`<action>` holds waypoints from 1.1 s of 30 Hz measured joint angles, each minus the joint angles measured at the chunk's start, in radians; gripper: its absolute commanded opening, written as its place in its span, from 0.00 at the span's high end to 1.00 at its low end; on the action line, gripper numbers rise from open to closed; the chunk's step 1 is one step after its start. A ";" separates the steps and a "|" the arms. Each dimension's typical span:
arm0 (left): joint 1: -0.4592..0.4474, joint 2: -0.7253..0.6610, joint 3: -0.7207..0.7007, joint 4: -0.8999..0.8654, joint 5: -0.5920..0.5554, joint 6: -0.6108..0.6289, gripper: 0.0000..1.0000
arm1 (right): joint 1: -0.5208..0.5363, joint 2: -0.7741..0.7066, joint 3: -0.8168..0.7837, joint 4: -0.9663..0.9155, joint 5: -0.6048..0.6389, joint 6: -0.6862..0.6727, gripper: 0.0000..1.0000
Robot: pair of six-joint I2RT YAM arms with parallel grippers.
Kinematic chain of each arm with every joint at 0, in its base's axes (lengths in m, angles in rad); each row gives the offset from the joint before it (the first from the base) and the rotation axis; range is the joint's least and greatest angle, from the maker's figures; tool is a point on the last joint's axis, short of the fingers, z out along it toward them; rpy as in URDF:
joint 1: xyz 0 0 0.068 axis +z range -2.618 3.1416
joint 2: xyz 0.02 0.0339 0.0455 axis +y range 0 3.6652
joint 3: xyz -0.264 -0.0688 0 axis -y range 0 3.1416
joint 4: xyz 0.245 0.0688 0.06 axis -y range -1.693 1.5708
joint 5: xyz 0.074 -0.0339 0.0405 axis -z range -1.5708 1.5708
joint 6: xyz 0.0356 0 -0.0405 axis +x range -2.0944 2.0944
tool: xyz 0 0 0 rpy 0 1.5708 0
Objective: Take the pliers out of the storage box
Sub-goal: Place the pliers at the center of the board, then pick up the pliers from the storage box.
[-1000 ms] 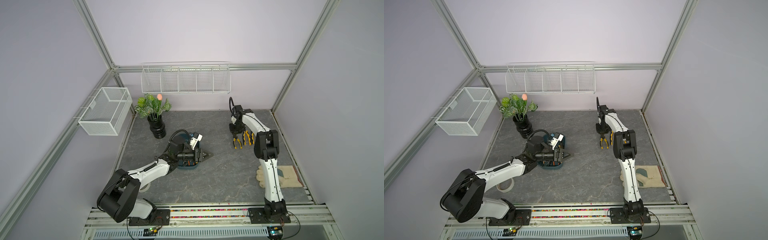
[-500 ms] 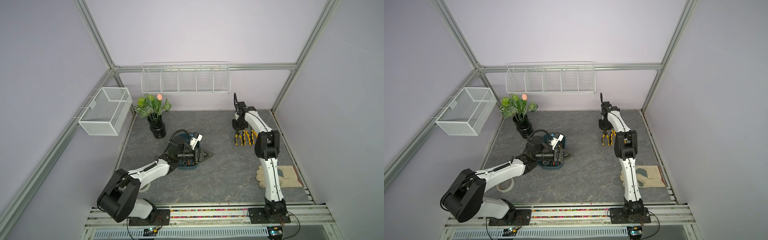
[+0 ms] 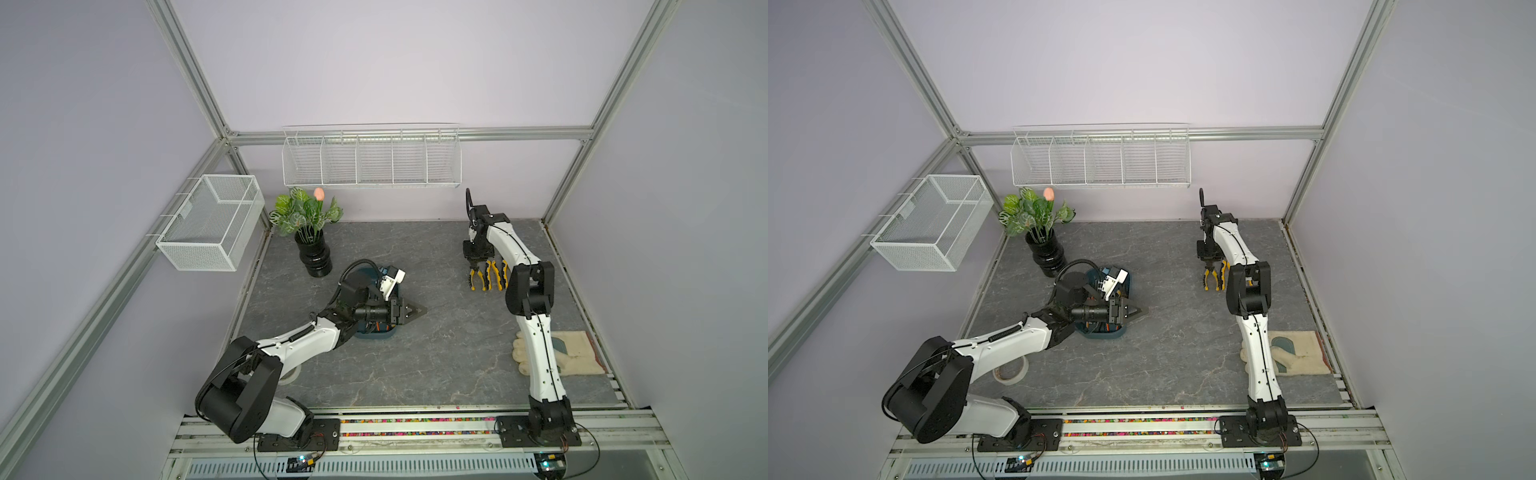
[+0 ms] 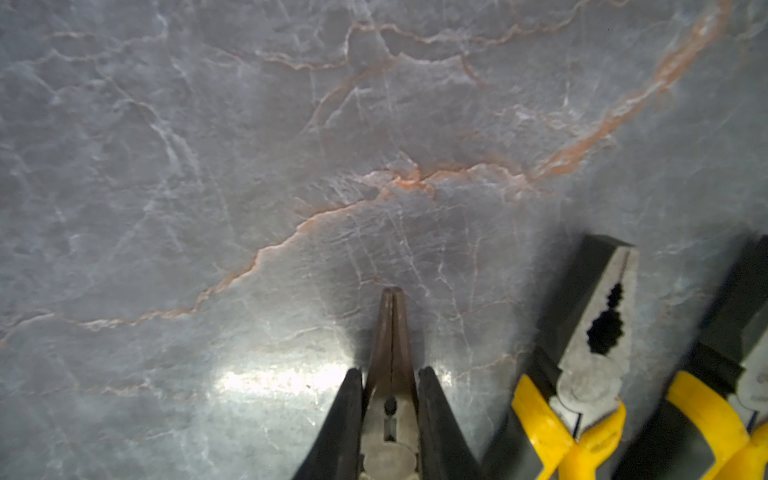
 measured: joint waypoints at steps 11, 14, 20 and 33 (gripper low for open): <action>0.000 0.000 0.000 -0.010 -0.008 0.003 0.34 | 0.000 0.000 0.002 -0.002 -0.004 0.001 0.54; 0.000 0.000 0.014 -0.088 -0.044 0.032 0.35 | 0.002 -0.023 -0.042 0.039 -0.009 0.000 0.53; 0.004 -0.004 0.170 -0.457 -0.298 0.135 0.37 | 0.024 -0.261 -0.310 0.153 -0.017 0.002 0.51; 0.078 -0.002 0.126 -0.590 -0.410 0.095 0.37 | 0.151 -0.663 -0.726 0.327 -0.069 0.021 0.51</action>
